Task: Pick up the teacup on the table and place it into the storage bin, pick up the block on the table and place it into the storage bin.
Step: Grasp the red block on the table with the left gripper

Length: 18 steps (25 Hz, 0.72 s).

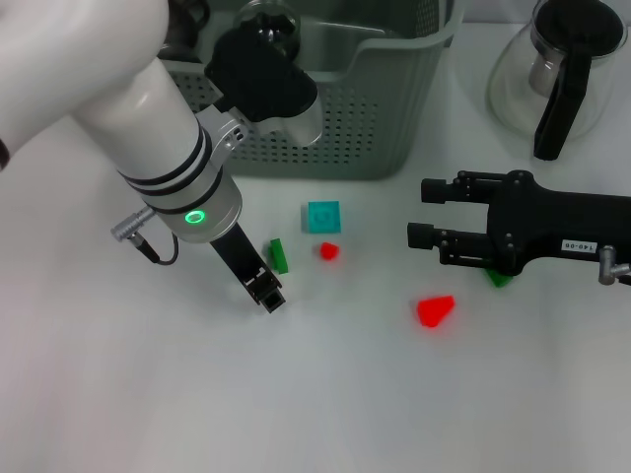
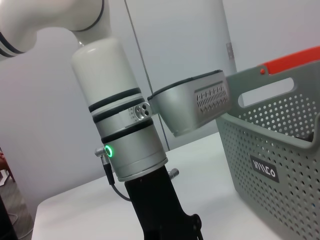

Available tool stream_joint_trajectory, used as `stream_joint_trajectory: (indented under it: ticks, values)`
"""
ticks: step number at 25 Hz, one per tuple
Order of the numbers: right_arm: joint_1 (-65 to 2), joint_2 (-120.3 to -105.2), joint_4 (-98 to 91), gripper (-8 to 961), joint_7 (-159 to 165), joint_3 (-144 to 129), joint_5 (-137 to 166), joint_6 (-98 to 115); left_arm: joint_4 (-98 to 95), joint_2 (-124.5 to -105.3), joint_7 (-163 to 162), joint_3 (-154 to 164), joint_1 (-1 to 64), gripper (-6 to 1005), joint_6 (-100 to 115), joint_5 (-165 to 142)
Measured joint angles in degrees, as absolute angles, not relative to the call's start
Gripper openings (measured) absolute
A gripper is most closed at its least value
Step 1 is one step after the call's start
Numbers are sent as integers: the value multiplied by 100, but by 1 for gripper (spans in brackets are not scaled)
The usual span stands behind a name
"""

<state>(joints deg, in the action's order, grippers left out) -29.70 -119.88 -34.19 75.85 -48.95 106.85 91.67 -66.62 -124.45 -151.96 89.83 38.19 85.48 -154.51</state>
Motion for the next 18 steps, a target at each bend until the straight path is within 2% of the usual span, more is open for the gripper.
stream_joint_trajectory:
  ticks: [17, 18]
  values:
    - [-2952, -11988, -3419, 674, 7585, -4895, 10685, 9167, -6453, -12439, -15248, 9105, 3902, 374, 8417, -15469]
    - [-2952, -11989, -3419, 674, 7584, -4895, 10686, 9167, -6453, -12437, -15256, 9105, 3904, 341, 8414, -15470]
